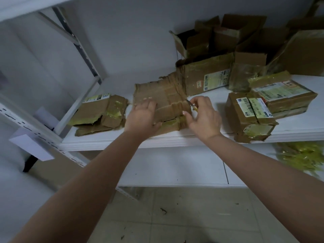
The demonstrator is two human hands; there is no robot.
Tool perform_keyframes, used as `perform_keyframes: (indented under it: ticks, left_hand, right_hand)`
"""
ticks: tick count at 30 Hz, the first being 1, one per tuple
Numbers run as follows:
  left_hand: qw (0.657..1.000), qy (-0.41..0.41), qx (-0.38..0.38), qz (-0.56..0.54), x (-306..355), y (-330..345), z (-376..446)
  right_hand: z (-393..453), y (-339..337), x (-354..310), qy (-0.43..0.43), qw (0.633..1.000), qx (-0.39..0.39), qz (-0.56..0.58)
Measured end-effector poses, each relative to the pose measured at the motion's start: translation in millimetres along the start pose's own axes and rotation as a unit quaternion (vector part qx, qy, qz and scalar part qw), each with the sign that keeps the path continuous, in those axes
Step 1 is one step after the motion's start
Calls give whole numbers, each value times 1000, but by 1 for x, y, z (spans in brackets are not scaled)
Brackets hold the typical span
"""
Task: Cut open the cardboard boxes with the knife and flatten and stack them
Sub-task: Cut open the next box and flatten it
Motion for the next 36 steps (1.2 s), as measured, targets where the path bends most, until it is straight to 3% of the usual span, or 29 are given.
perform_keyframes:
  ticks: [5, 10, 14, 20, 26, 31, 36]
  left_hand:
    - [998, -3, 17, -59, -9, -2, 7]
    - [995, 32, -12, -90, -25, -7, 10]
    - [995, 30, -4, -92, -26, -6, 11]
    - [995, 26, -4, -97, -29, -5, 11]
    - [994, 29, -9, -102, -25, -2, 12]
    - [994, 26, -13, -106, -24, -3, 13]
    - [996, 25, -27, -81, -20, -2, 14]
  right_hand:
    - [-6, 0, 0, -98, 995, 4, 5]
    - [-26, 29, -18, -252, 962, -85, -60]
    - [-22, 44, -19, -236, 953, -149, -117]
    - [-29, 41, -29, -292, 935, -148, -136]
    - [-27, 46, -39, -218, 926, -218, -218]
    - [-25, 45, -48, -222, 912, -231, -254]
    - [-74, 50, -18, -242, 889, -296, -252]
Point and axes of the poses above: each hand's wrist, its own z-axis towards the middle knuckle, its own y-axis out of the palm, x = y × z, the point moved 6 cm from there along z, towards the middle knuckle, and after that the axes turned 4 degrees about z, right-handed, at the moved point
